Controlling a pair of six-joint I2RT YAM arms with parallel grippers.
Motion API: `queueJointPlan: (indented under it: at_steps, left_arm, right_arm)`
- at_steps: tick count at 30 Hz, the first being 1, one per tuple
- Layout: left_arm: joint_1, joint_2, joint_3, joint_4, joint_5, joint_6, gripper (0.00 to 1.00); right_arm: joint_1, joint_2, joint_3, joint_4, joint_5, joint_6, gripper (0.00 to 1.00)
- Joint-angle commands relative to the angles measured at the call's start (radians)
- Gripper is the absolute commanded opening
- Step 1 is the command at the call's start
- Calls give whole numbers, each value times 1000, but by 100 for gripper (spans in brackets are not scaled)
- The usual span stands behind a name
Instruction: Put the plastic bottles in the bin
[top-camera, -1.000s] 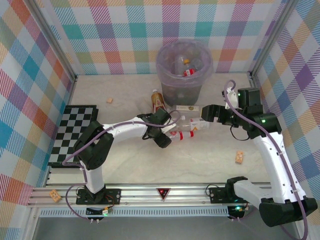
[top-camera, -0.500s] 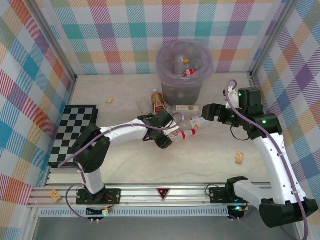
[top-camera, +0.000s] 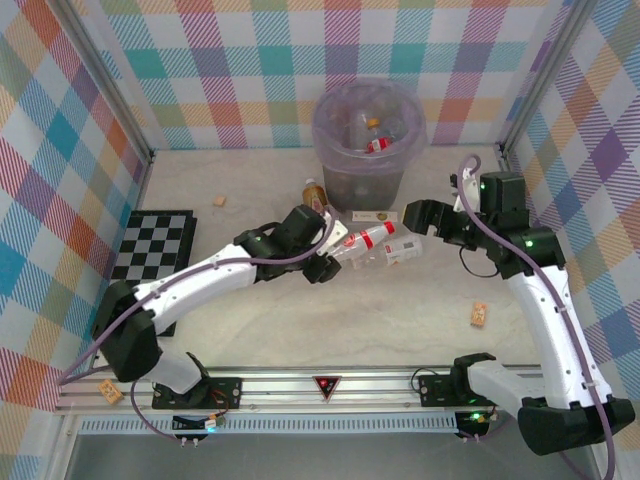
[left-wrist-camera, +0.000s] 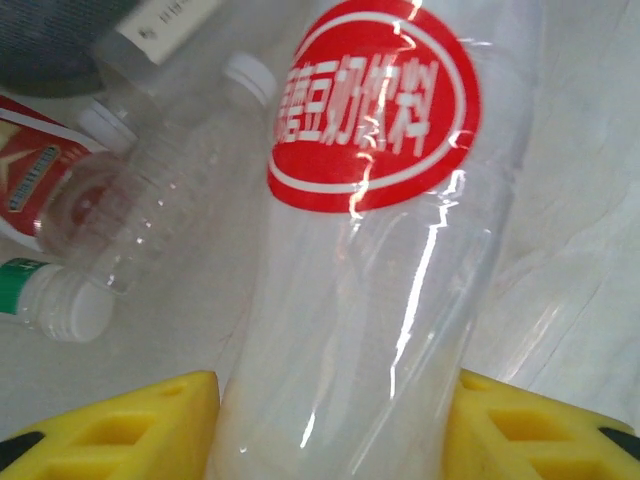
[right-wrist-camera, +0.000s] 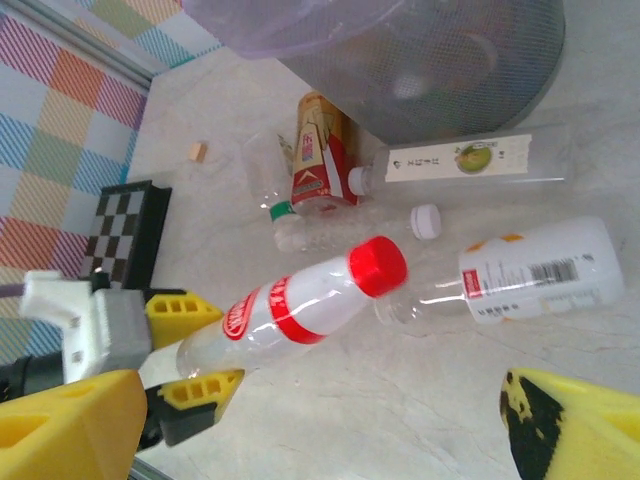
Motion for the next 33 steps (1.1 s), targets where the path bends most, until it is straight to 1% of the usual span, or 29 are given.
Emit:
queueJointPlan:
  at_steps: [1,5,6,9,16,23,27,29,32,33]
  left_arm:
    - [-7,-49,-41,89,16,-164,52]
    - [-7,-97,-94,190,68,-317,53]
    - [-7,-105,-111,247,94,-353,53]
    - [-9,-120,-141,316,128,-437,52]
    - [-14,-110,-182,421,164,-544,53]
    - [-19,-69,-160,436,173,-573,54]
    - [-21,-52,-152,450,182,-584,54]
    - [-23,-43,-148,452,182,-588,54]
    - [-22,-37,-147,454,179,-591,55]
    - [-22,-36,-147,452,179,-591,56]
  right_arm:
    - [-6,36,-15,124,-79,75,92]
    - [-4,82,-54,226,-122,135,94]
    - [-2,95,-65,257,-134,149,95]
    - [10,134,-83,307,-145,176,96]
    - [57,215,-112,405,-166,221,97]
    - [143,279,-132,472,-189,249,94]
    - [157,290,-154,505,-205,266,84]
    - [161,292,-157,510,-207,268,75]
    - [162,282,-159,505,-195,267,59]
    - [162,278,-156,498,-186,262,56]
